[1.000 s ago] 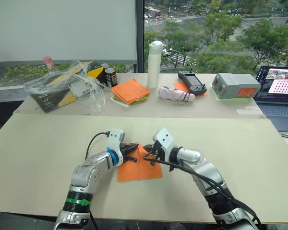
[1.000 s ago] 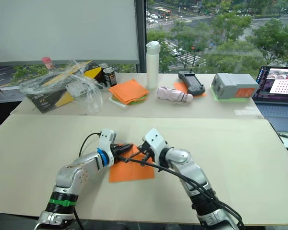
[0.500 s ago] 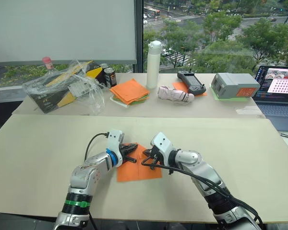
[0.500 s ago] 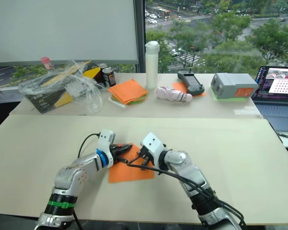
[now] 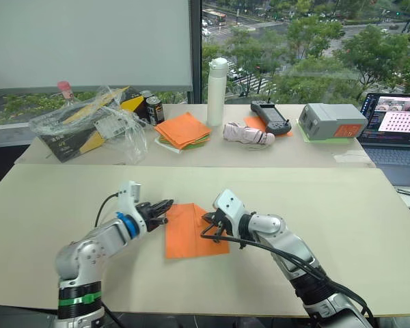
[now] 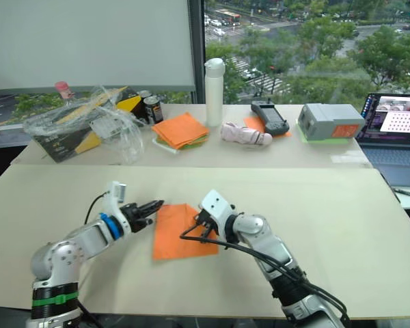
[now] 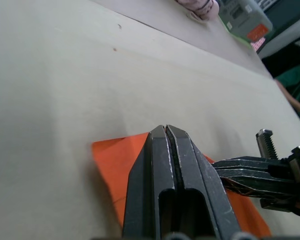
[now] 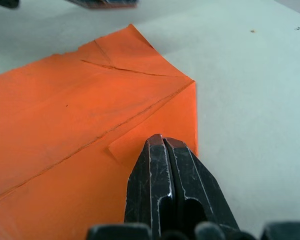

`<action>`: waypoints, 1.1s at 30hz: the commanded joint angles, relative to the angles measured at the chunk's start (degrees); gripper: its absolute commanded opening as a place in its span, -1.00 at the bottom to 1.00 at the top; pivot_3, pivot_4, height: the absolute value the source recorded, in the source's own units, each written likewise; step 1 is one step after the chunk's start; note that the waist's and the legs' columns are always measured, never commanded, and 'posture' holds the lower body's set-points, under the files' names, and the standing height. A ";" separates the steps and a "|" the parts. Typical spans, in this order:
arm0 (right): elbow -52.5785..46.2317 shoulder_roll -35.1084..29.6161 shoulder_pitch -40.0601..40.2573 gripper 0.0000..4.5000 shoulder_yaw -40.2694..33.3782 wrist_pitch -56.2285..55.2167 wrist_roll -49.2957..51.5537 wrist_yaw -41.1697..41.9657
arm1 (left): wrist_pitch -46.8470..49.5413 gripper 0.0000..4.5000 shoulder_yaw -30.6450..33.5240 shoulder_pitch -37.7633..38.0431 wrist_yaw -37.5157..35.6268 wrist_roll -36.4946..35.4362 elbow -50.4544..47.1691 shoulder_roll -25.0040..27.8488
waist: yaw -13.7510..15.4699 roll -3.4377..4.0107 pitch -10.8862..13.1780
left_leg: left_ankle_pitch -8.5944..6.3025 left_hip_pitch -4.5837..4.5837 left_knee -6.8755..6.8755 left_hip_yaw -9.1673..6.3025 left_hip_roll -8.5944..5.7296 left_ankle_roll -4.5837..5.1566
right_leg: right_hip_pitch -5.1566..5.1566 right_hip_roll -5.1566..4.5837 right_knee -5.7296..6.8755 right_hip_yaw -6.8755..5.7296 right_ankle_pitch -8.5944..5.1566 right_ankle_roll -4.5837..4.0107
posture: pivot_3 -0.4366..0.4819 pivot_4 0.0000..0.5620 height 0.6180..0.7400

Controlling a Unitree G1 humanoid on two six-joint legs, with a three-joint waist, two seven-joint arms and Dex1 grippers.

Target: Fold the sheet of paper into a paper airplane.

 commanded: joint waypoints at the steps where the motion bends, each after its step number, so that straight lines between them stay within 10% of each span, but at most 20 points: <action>1: 0.67 -0.05 0.13 -1.00 0.49 -0.14 -0.41 0.35 | 2.16 -0.77 3.86 0.64 0.45 -4.58 -1.33 1.56 | 0.07 0.00 0.00 | 0.00 0.00 0.00 0.00 0.00 0.00 | 0.00 0.00 0.00 0.00 0.00 0.00 | -0.05 -0.47 1.00; 5: 0.66 0.22 0.10 -1.00 0.63 -0.12 -0.52 0.48 | 2.78 -0.23 1.76 2.40 0.69 -4.81 -2.14 2.22 | 0.22 0.00 0.00 | 0.00 0.00 0.01 0.00 -0.01 -0.01 | 0.02 0.00 -0.02 0.01 0.00 0.00 | -0.05 -0.47 1.00; 33: -0.14 0.74 -0.15 -1.00 0.08 0.82 -0.45 -0.53 | 3.76 -0.23 -4.58 -2.32 5.63 -3.78 7.36 -0.24 | 0.41 0.00 0.00 | 0.02 0.02 -0.01 0.01 -0.01 -0.03 | 0.04 0.00 -0.01 0.01 0.00 0.00 | -0.05 -0.47 1.00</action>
